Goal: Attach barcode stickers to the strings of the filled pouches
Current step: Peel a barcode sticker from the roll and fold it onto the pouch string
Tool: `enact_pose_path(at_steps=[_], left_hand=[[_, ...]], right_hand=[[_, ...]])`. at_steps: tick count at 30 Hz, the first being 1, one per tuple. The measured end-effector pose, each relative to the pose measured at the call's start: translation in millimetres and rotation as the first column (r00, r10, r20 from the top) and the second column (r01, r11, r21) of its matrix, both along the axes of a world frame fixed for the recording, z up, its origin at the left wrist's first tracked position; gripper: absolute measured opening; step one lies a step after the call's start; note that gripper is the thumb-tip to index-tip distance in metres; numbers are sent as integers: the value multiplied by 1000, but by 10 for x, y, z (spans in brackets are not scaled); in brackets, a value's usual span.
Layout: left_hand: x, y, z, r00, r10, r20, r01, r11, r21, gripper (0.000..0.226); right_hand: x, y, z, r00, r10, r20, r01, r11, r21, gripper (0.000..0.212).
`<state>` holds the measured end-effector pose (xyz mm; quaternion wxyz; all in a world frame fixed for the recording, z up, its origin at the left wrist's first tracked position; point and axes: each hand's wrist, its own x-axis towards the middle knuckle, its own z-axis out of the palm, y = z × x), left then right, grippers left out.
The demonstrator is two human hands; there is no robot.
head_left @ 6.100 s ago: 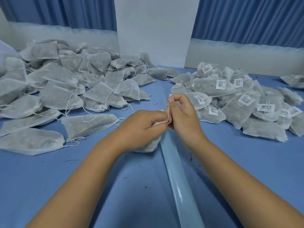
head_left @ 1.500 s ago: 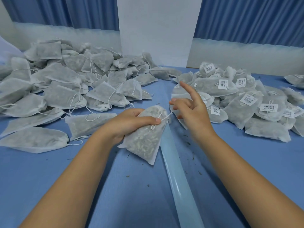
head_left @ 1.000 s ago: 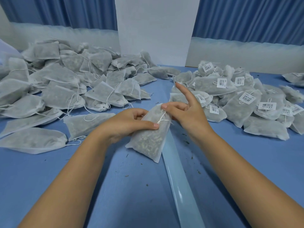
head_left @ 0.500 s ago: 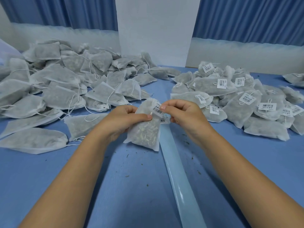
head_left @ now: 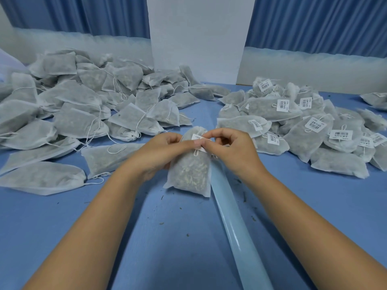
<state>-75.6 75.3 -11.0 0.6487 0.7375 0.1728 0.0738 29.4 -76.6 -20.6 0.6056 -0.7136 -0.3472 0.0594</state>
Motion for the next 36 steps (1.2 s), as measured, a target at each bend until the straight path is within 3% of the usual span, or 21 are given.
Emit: enact_pose_path(at_steps=[2,4,7,10,12,17,21,26,36], left_hand=[[24,-27,-7,998,57,20,-57,998,0,35],[37,-28,-25,996,91,27,-91,996,1,33],[30,-30,-14,994,91,68,-87,995,-51,31],[31,-38,-3,991,65,115,-50,991,-124,15],[38,-47,-11,989,56,139,-35,989,-147,14],[43,-62,2,977,87,195,-67,992,-107,24],[44,-54,-9,971,70,228,-35,987,-156,13],[46,-79,-16,973,46,227,7,974,-226,13],[85,-97,-19,955,127,267,-89,985,-151,17]], right_hand=[[-14,6,-10,999,7,43,-8,1000,10,15],[-17,17,-14,1000,9,21,-9,1000,18,31],[-13,20,26,981,-7,-193,7,1000,-1,26],[-19,29,56,872,88,-482,-75,996,46,22],[-17,44,62,829,127,-545,-104,992,74,25],[-20,28,117,772,253,-583,-172,966,192,24],[-32,25,95,816,215,-536,-171,977,132,16],[-43,15,91,781,252,-571,-169,966,196,17],[-76,-10,125,812,332,-480,-239,939,246,18]])
